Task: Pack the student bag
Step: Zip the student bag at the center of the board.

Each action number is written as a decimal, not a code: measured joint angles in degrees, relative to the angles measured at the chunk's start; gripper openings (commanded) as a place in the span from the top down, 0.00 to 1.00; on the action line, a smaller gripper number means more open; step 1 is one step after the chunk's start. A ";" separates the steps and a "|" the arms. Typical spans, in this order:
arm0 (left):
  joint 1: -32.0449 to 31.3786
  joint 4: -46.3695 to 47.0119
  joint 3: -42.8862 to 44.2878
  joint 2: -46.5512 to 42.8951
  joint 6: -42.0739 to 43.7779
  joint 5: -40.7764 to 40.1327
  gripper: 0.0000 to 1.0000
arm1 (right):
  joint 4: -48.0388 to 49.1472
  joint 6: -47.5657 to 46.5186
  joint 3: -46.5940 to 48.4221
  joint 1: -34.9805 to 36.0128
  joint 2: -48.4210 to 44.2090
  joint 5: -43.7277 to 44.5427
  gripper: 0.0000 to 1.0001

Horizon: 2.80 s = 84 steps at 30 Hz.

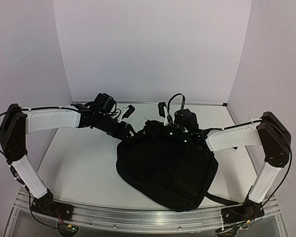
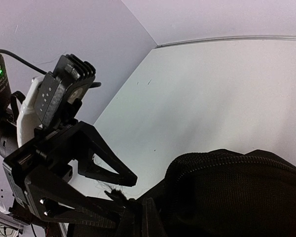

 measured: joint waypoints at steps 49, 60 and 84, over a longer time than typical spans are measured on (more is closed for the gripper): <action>-0.34 18.11 -20.64 -13.85 -30.82 -17.24 1.00 | -28.98 -4.61 32.37 3.01 16.85 15.29 1.00; 1.76 19.71 -28.16 -20.98 -30.14 -8.61 0.92 | -27.58 -9.27 29.99 0.58 15.48 -6.17 0.98; 8.72 -8.62 0.52 -12.91 -14.99 -3.10 0.03 | -43.17 1.24 8.42 -5.36 -17.35 16.21 0.02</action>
